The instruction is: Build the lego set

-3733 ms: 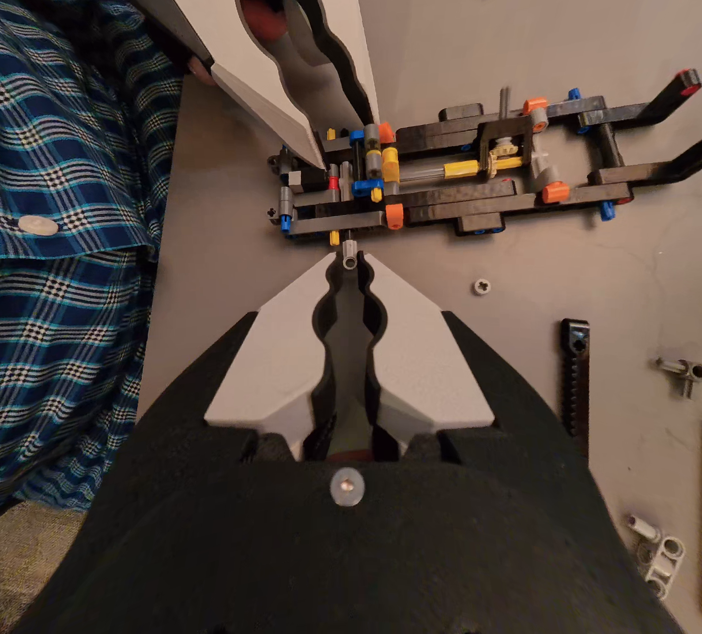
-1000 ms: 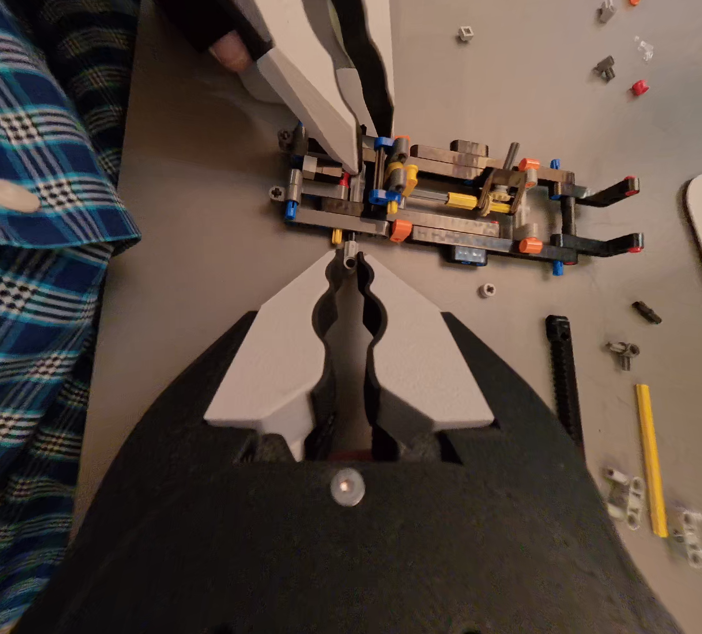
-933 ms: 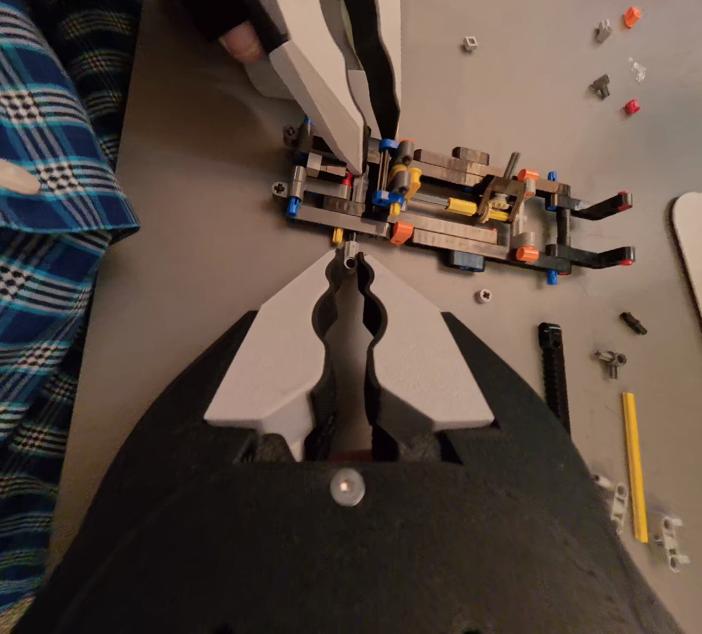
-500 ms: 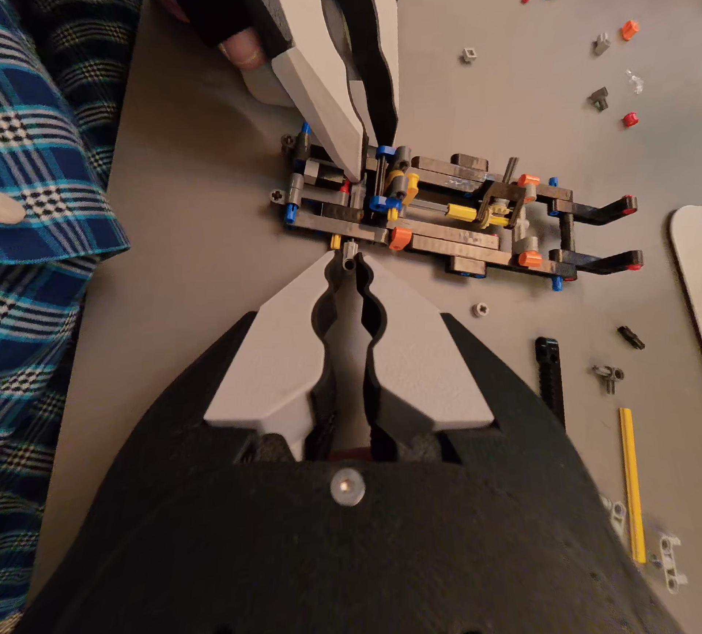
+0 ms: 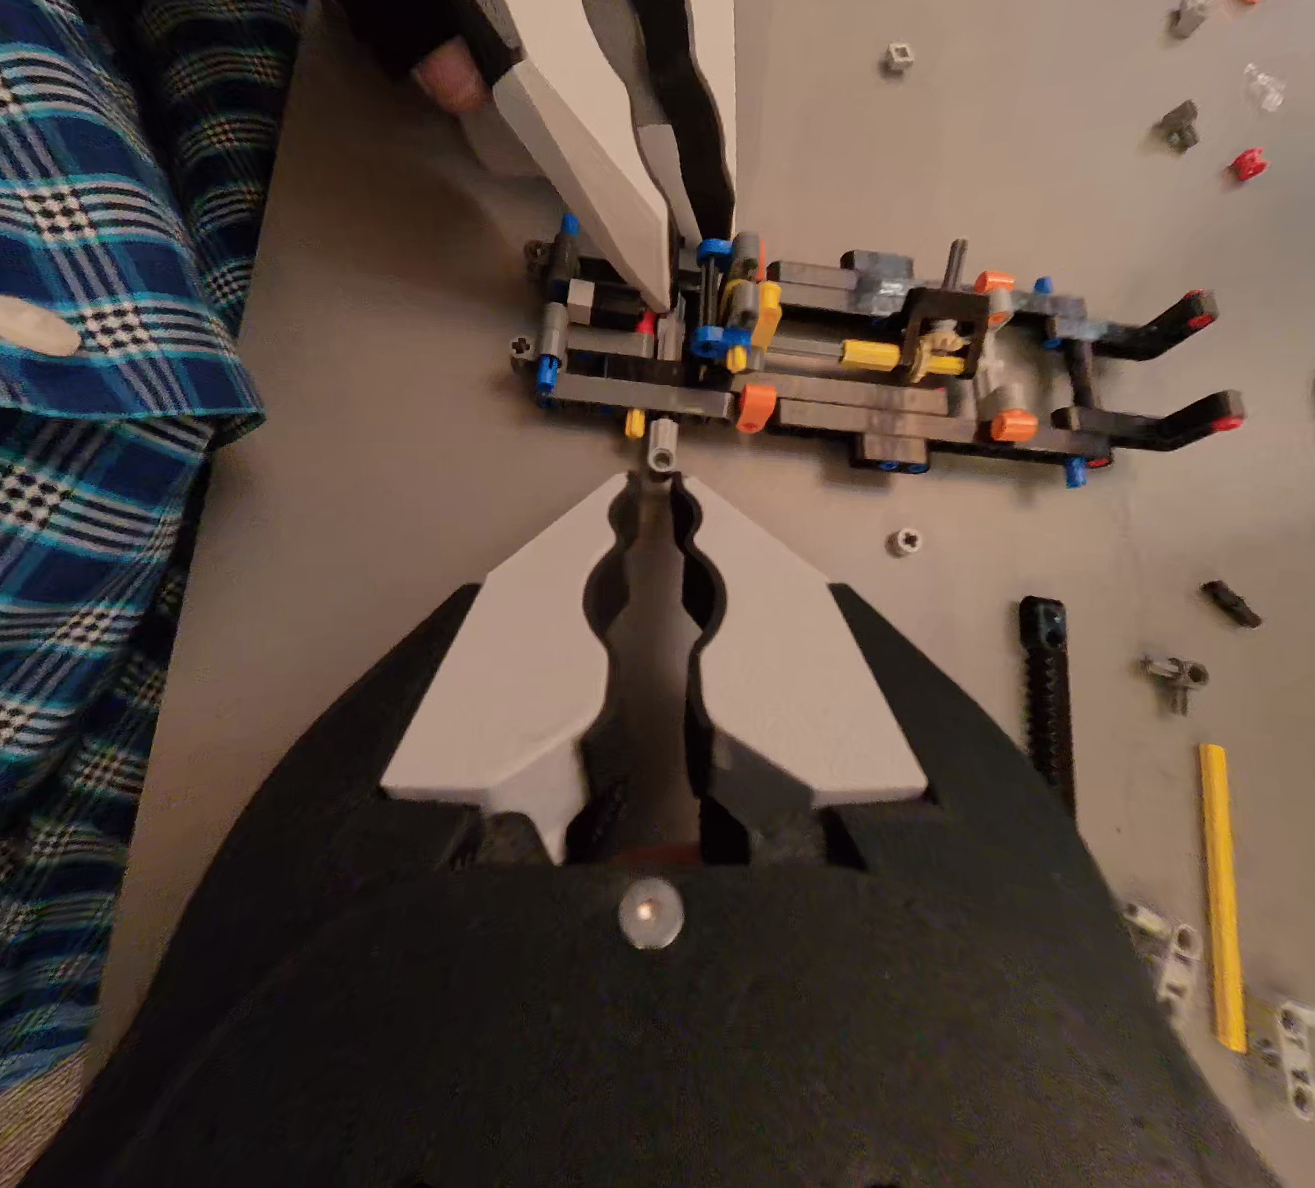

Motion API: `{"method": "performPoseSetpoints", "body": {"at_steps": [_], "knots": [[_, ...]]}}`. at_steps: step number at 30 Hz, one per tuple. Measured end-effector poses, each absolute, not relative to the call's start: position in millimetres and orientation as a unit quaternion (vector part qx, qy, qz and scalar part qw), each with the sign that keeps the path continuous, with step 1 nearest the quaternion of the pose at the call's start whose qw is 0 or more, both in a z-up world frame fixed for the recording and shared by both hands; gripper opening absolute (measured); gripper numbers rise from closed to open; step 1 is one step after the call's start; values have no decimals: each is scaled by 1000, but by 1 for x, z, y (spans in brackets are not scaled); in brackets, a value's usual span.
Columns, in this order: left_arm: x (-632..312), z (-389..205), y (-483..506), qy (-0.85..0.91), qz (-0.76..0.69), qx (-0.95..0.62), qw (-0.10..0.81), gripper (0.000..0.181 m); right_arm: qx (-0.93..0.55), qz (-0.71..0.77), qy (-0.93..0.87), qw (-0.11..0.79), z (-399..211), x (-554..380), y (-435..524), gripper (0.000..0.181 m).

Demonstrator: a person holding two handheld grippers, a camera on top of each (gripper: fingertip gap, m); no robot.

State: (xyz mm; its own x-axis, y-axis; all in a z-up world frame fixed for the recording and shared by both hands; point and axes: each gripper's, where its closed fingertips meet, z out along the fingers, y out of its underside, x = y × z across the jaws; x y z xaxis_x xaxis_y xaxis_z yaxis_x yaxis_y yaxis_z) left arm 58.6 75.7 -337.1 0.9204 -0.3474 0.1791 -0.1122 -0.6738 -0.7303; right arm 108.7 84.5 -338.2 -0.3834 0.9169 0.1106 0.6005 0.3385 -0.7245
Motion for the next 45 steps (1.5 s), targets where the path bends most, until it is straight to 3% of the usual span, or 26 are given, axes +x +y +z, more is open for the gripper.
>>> {"method": "performPoseSetpoints", "body": {"at_steps": [18,31,38,45], "knots": [[57,-337,76,128,-132,-903,389,24,-510,302,-765,252,-339,102,83,1],[50,-315,75,139,-149,-887,415,38,-529,313,-746,256,-333,117,95,15],[-60,-268,132,168,24,-877,448,31,-548,329,-716,280,-323,125,107,14],[-149,-315,204,342,157,-866,328,29,-549,342,-703,295,-316,127,108,13]]}}
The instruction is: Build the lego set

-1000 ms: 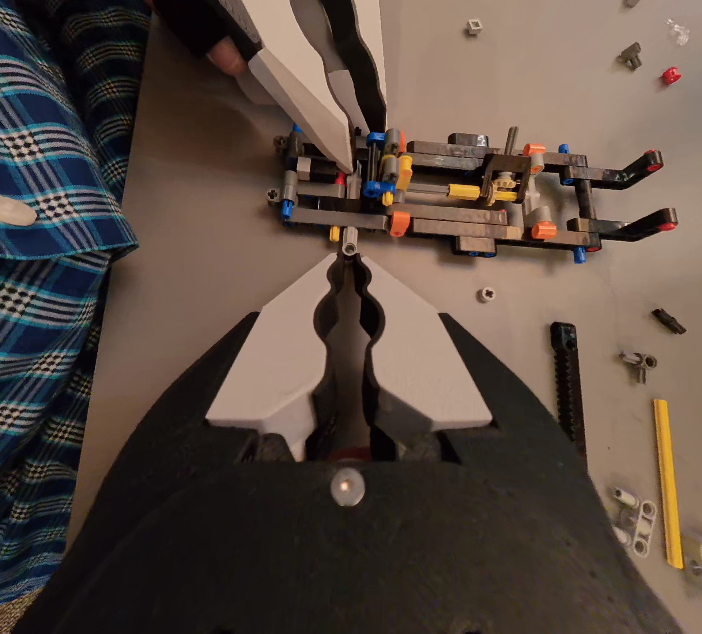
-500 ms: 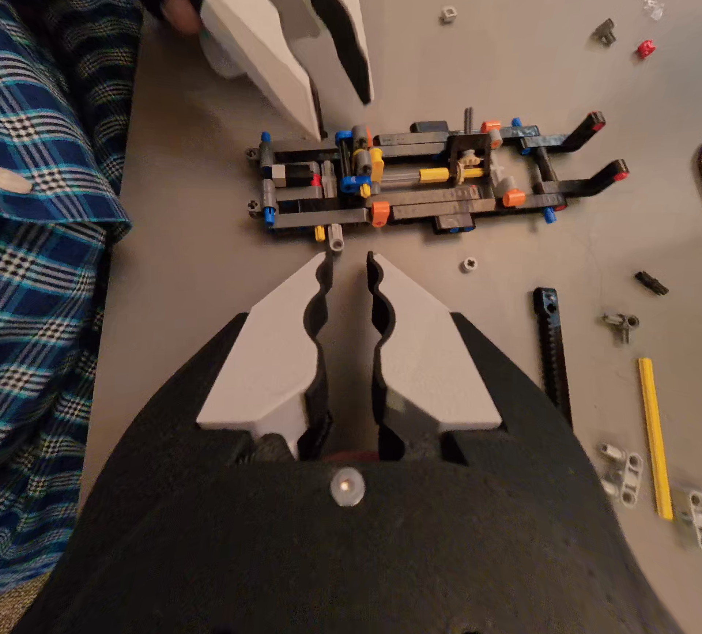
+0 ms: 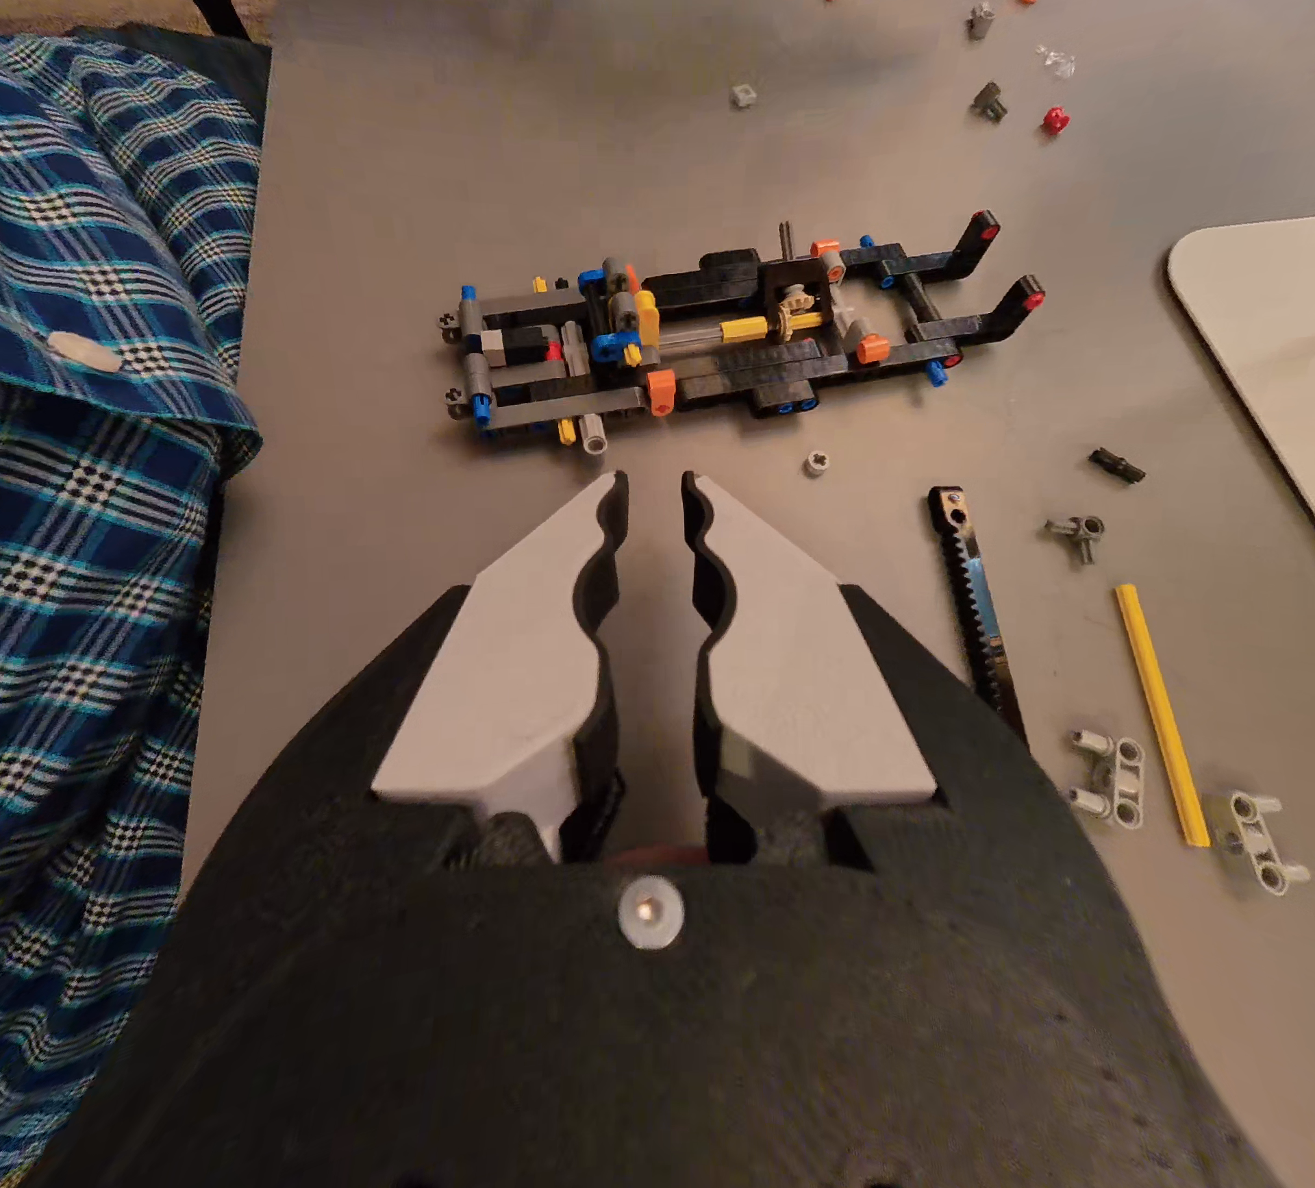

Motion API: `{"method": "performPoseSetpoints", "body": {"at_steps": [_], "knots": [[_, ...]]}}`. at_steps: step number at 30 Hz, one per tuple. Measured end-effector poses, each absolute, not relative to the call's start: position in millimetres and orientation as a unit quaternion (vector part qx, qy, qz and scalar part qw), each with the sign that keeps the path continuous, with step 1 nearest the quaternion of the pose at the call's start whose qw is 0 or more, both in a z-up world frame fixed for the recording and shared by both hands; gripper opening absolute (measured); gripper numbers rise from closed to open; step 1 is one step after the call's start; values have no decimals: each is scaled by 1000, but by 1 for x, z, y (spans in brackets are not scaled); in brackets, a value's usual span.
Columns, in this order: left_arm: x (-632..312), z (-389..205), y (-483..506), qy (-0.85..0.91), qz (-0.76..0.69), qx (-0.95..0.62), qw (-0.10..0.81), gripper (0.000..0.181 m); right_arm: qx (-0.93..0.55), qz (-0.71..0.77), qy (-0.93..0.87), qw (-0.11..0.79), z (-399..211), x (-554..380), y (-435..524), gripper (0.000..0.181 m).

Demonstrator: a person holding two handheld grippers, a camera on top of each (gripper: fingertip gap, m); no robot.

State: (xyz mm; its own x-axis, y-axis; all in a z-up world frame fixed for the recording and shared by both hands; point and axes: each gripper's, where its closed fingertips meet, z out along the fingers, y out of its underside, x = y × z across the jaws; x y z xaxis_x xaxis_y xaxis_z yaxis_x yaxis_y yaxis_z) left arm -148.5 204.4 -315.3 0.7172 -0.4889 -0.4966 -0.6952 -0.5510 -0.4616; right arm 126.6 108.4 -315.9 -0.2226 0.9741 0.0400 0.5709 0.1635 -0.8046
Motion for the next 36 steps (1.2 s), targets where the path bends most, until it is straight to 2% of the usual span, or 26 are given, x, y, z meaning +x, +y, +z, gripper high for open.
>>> {"method": "performPoseSetpoints", "body": {"at_steps": [5,9,14,17,21,26,30,36], "knots": [[-153,-336,212,397,145,-864,273,23,-555,355,-693,293,-316,132,110,12],[-154,-342,212,404,132,-870,252,7,-555,364,-689,291,-316,133,113,11],[-159,-341,215,388,138,-878,245,6,-550,369,-690,293,-314,128,116,10],[-159,-337,214,340,121,-892,271,6,-546,368,-687,306,-304,124,119,10],[-110,-295,208,175,-74,-896,402,6,-536,344,-676,371,-275,108,132,15],[-42,-211,186,-14,-357,-762,541,6,-482,271,-648,523,-219,62,152,24],[-11,-176,172,-127,-486,-652,567,5,-437,222,-631,601,-191,30,155,28],[18,-165,164,-178,-561,-587,556,6,-421,193,-600,652,-170,14,161,25]]}}
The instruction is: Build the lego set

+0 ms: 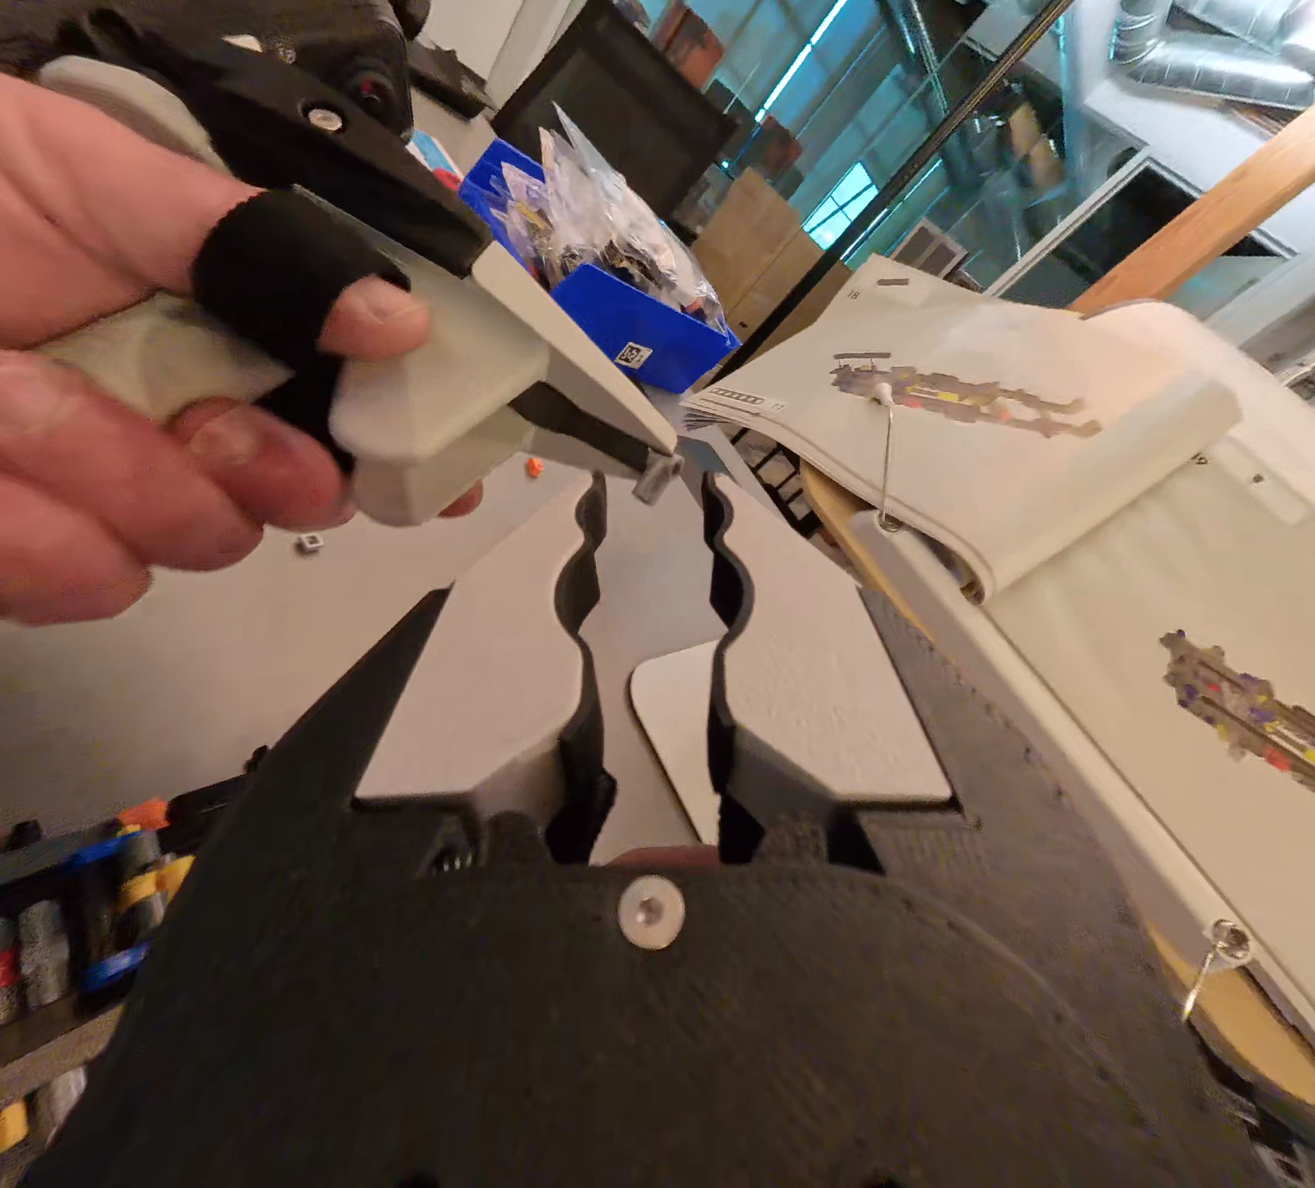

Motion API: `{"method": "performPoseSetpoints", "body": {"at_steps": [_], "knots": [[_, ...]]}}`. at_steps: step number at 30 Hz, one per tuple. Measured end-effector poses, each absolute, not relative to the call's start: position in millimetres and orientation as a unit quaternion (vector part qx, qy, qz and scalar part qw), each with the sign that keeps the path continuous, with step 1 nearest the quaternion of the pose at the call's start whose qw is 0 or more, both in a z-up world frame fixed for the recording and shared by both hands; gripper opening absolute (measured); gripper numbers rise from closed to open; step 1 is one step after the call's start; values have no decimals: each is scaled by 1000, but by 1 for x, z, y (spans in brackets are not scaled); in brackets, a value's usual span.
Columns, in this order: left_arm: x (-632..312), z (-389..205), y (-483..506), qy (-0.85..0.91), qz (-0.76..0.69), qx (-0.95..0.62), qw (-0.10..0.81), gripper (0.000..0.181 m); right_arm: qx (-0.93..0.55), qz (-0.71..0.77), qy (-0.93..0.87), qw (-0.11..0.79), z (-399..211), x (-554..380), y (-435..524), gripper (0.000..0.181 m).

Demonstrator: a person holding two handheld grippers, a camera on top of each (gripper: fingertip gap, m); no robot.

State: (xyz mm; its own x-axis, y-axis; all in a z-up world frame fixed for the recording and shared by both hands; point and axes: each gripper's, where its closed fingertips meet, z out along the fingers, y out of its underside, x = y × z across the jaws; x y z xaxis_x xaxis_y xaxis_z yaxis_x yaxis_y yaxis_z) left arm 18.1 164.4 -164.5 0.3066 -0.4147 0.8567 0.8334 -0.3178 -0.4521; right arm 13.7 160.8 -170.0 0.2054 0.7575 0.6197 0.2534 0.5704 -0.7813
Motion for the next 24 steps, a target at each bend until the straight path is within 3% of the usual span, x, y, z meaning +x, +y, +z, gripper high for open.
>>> {"method": "performPoseSetpoints", "body": {"at_steps": [6,12,17,21,24], "knots": [[21,-163,165,-205,-584,-559,551,6,-430,194,-599,647,-171,15,165,5],[13,-187,174,-231,-562,-584,538,8,-516,290,-615,521,-197,8,173,4],[6,-200,177,-211,-512,-629,545,13,-537,313,-625,471,-210,4,172,4],[-3,-208,172,-128,-393,-710,570,18,-547,368,-616,432,-212,6,172,4],[-14,-224,166,20,-183,-806,563,18,-546,387,-626,400,-217,14,175,4]]}}
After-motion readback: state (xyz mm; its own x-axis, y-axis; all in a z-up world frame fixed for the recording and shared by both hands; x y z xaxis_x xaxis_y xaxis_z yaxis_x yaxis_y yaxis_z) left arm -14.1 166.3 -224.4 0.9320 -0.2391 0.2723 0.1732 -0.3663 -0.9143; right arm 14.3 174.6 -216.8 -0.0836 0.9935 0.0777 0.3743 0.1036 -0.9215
